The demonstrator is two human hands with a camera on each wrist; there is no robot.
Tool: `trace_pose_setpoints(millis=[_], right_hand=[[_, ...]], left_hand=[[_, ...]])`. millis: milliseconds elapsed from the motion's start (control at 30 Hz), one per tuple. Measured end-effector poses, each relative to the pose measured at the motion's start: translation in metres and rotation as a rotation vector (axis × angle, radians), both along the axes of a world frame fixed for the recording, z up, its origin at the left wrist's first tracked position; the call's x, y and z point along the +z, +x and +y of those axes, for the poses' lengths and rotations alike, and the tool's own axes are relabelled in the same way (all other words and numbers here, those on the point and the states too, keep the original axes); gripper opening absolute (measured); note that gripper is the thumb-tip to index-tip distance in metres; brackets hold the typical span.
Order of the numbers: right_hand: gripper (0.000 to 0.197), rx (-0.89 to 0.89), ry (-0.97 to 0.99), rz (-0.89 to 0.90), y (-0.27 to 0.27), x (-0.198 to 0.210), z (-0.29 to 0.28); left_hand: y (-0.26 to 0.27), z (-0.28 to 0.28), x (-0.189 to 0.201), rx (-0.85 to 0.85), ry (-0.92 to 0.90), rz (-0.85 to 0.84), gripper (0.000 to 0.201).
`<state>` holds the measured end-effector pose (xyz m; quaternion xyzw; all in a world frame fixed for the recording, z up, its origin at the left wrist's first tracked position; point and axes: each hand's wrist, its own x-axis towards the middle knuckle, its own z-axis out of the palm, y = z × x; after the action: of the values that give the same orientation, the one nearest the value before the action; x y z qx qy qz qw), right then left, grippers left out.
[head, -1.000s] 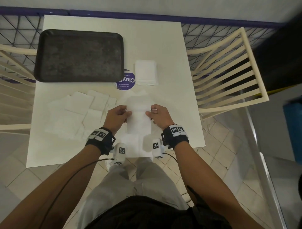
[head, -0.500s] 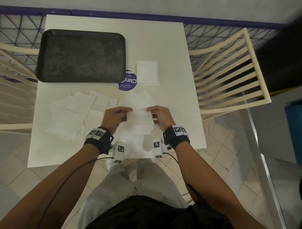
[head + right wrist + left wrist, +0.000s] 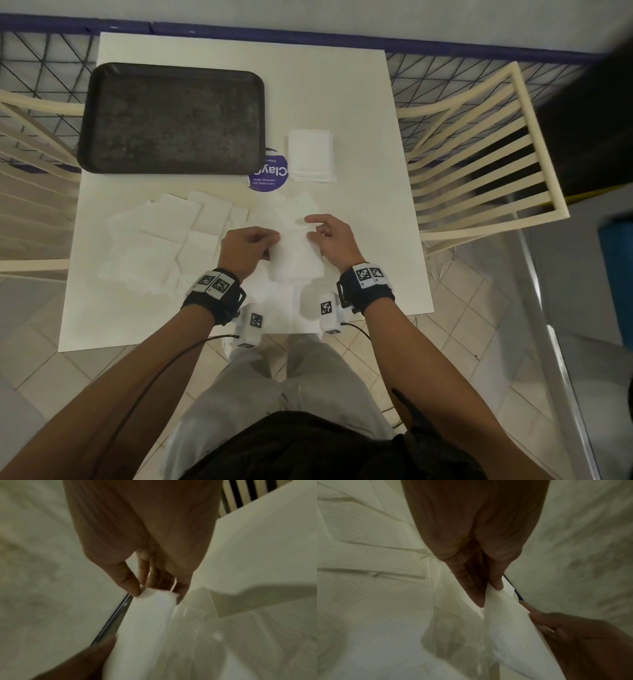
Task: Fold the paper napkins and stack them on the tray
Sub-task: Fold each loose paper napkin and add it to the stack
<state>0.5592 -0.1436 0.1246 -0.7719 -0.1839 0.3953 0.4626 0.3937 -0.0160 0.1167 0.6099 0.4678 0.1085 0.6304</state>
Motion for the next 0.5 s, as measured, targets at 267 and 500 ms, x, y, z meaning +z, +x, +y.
trace_pose_setpoints(millis=[267,500], right_hand=[[0.007,0.256,-0.009,-0.313,-0.013,0.004,0.016],[0.003,0.221,-0.045,-0.282,-0.006,0.01,0.009]], left_hand=[[-0.003,-0.002,0.002,-0.182,0.244,0.015,0.003],[-0.006,-0.003,0.004,-0.209,0.42,0.033,0.002]])
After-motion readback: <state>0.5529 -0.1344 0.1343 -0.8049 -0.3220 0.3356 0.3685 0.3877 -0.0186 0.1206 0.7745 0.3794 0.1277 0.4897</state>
